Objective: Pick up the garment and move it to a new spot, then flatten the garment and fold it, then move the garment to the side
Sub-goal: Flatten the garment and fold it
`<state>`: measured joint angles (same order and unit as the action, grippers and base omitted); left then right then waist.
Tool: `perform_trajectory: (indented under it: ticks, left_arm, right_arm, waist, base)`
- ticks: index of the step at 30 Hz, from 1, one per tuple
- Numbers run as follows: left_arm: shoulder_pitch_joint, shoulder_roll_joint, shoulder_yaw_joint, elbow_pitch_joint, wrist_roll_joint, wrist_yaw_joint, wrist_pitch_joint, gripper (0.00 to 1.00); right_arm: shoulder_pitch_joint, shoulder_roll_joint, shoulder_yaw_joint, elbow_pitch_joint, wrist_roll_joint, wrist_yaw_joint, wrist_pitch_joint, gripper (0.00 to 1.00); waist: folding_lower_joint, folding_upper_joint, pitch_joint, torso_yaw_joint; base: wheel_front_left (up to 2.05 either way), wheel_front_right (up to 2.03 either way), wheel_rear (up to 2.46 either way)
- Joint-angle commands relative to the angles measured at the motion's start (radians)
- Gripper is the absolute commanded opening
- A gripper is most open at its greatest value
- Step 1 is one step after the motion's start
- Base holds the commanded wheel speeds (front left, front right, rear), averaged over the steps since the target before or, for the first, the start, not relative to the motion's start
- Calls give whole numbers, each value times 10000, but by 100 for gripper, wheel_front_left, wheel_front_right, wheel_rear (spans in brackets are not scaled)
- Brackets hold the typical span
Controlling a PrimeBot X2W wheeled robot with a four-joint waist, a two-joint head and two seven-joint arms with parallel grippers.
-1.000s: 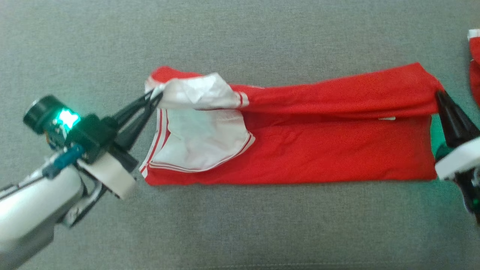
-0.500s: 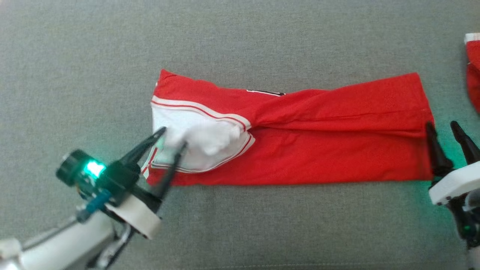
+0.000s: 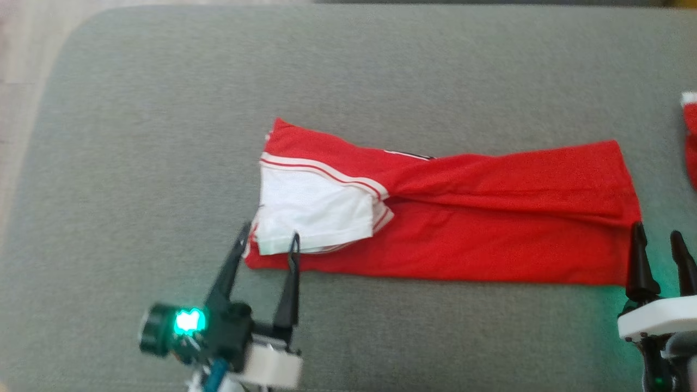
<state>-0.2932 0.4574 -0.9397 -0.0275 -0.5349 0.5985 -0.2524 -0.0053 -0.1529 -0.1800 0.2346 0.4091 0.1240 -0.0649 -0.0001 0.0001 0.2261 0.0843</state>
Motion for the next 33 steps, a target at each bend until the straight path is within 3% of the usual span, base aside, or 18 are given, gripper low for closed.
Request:
perform_trajectory:
  ticks: [1,7,16,17,18,20,21,28,33]
  left_arm:
    - [-22,-5,567,-245,306,13,-91,100]
    - [1017,-1013,1465,-267,1675,-679,-92,100]
    - [1538,-1683,2548,-165,2707,-1727,-92,100]
    - [1567,-1757,2647,-180,2794,-1811,-92,100]
    - [1608,-1830,2750,-197,2870,-1887,-92,100]
    - [1713,-1958,2949,-209,3001,-2029,-93,100]
    - [1771,-2015,3036,-200,3054,-2113,-93,100]
    - [2105,-2374,3573,-33,3449,-2734,-93,100]
    - [2338,-2540,3915,-38,3700,-3063,-93,100]
  right_arm:
    - [-150,-118,86,-216,-58,67,-135,100]
    - [-737,-54,-505,898,83,67,-42,100]
    - [-1780,-193,-928,3068,6,67,857,100]
    - [-1851,-151,-889,3220,-3,67,1001,96]
    - [-1902,-131,-817,3320,-50,67,1104,76]
    - [-2007,-78,-692,3398,-106,67,1153,8]
    - [-2050,-51,-647,3430,-114,67,1148,0]
    - [-2082,-335,-526,3490,148,67,841,0]
    - [-2074,-1216,-800,3214,277,67,907,0]
  waist:
    - [1,-1,-260,289]
    - [1,-1,-500,813]
    - [1,-1,-374,1078]
    - [1,-1,-361,1087]
    - [1,-1,-349,1086]
    - [1,-1,-352,1029]
    - [1,-1,-386,982]
    - [1,-1,-736,701]
    - [1,-1,-803,453]
  base:
    - [0,0,0]
    - [0,0,0]
    - [0,0,0]
    - [0,0,0]
    - [0,0,0]
    - [0,0,0]
    - [0,0,0]
    - [0,0,0]
    - [0,0,0]
